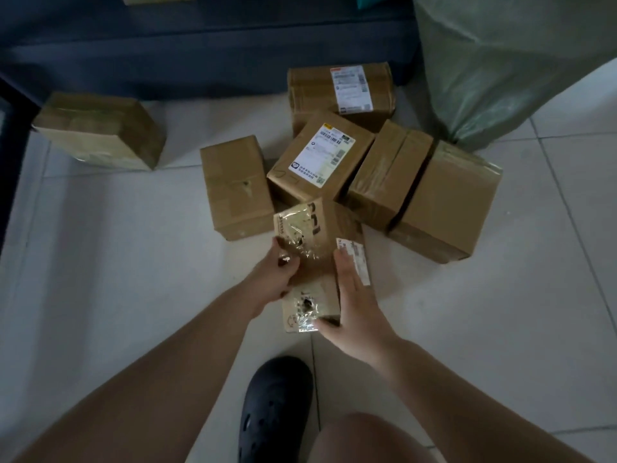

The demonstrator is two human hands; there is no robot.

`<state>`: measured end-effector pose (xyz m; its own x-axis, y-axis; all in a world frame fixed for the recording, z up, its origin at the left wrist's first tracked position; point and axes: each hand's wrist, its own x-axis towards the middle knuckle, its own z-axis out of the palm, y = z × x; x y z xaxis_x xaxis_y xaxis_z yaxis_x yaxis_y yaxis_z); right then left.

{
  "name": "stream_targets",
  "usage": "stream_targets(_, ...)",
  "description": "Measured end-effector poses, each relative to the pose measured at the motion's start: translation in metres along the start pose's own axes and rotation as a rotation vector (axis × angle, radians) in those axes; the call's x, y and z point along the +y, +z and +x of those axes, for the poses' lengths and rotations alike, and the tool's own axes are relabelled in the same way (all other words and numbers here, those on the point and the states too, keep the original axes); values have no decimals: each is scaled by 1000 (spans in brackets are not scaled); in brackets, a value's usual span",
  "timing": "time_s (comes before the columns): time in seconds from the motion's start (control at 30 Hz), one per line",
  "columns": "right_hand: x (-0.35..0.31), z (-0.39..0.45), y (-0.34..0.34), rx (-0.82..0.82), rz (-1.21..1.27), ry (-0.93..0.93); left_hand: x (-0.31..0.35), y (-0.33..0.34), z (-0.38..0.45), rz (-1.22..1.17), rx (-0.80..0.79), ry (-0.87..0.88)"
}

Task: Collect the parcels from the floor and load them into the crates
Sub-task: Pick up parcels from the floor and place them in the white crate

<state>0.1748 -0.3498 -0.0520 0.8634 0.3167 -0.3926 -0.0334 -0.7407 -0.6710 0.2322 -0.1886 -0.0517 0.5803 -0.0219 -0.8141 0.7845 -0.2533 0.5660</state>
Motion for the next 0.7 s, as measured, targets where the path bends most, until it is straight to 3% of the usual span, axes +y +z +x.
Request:
stream_targets(0.1,-3,10,13,-53,-184,-11,-1,0,7,7,30,54)
stream_targets(0.2,-20,32,28,-306,-344,-85,-10,-11,16,-74,91,21)
stream_targets(0.3,-34,60,37,-399,-274,-65,-23,-28,21,-111,103,32)
stream_targets(0.37,-36,75,29,-242,-131,-32,-28,-31,21,-3,119,101)
stream_targets(0.43,-30,86,9,50,-81,-7,-30,-28,20,178,151,163)
stream_targets(0.53,7,102,-36,535,-312,140,-33,-24,23,373,202,205)
stream_targets(0.6,43,113,-63,558,-449,392,-35,-30,28,372,271,187)
stream_targets(0.7,87,115,-88,339,-510,614,-37,-41,38,545,331,154)
